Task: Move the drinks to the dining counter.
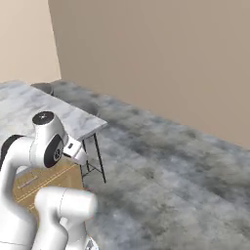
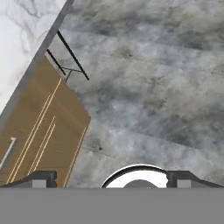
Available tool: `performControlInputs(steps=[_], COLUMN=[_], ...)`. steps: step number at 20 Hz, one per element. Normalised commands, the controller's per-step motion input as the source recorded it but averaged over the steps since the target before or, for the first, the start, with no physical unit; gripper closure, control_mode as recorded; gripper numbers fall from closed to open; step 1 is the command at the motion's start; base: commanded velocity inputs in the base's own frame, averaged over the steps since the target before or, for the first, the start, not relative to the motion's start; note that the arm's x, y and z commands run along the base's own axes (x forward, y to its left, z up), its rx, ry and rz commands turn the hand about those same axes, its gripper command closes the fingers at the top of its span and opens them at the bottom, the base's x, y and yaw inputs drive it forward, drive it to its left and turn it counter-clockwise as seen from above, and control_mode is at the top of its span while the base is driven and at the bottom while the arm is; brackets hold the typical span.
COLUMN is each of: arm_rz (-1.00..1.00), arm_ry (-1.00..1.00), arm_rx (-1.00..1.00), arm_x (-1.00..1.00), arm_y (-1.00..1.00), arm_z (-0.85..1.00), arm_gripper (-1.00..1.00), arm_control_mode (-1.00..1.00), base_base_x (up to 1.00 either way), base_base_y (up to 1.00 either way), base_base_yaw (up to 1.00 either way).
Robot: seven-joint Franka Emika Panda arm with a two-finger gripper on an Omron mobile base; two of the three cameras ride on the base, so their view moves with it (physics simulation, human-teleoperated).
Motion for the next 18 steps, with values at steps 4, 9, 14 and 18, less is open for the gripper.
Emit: performControlInputs(steps=[4,9,14,18], arm_rz=[0.0,0.0,0.0,0.0], arm_ry=[0.0,0.0,0.0,0.0], arm_rx=[0.0,0.0,0.0,0.0], arm_x=[0.0,0.0,0.0,0.0], arm_y=[0.0,0.0,0.0,0.0], arm_z=[0.0,0.0,0.0,0.0], arm_gripper=[-1.0,-1.0,-1.0,-1.0], arm_control_mode=[1.0,1.0,1.0,1.0], base_base_x=[0.04,0.11,0.05,0.0], base_base_y=[0.0,0.03,0.02,0.01], base_base_yaw=[-0.93,-0.94,-0.98,-1.0])
